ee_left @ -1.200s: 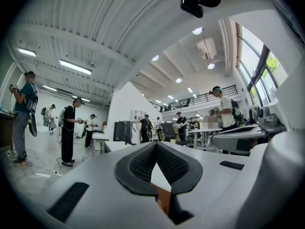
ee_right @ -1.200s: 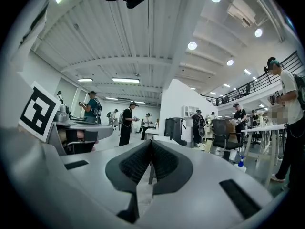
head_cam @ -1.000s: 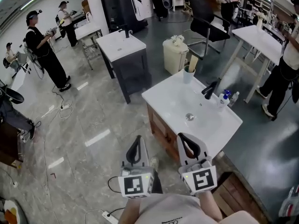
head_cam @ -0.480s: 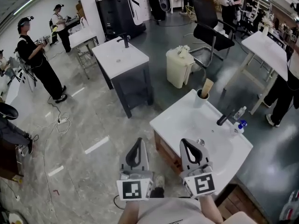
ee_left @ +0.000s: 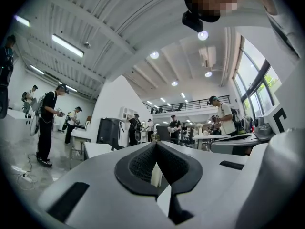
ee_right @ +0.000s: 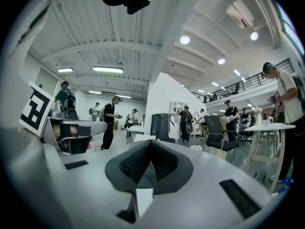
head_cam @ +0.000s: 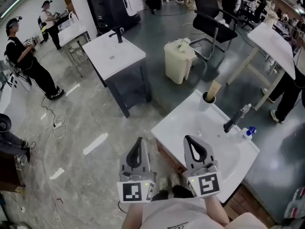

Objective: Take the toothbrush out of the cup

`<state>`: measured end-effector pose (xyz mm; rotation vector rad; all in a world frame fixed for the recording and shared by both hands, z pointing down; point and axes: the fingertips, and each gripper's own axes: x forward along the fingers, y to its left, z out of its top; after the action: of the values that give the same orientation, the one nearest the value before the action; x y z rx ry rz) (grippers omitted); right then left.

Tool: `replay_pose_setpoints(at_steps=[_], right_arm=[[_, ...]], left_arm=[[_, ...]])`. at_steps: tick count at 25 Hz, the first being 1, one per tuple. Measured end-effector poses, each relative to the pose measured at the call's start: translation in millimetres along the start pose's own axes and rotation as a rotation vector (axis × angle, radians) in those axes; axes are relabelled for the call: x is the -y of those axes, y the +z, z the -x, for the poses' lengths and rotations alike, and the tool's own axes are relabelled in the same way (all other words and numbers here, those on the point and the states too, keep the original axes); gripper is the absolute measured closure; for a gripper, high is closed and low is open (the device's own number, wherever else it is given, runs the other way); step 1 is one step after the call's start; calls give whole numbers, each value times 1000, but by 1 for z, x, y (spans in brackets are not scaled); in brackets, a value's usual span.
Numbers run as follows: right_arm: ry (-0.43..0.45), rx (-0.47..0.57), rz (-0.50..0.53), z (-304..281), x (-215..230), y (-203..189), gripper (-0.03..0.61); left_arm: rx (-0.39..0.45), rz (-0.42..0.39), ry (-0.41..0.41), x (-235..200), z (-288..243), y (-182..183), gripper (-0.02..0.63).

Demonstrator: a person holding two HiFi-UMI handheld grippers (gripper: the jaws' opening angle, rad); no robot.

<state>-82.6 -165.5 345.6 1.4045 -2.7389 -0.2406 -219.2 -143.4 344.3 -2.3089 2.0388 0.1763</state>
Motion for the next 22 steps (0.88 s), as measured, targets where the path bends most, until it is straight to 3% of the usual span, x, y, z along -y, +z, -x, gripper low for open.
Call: replay_pose_setpoints(at_steps=[4,13,22], right_arm=[[7,3,-9,-11,11,-4,568],[-1,0,-43,-29,34,-11,568],[-7,3,-54,-29,48,-14,568]], left_arm=[[-9,45,-12,11,-20,-1,598],[-24,39,-34,23,-50,-10,598],[-62,-21,-48,24,-75,-20,598]])
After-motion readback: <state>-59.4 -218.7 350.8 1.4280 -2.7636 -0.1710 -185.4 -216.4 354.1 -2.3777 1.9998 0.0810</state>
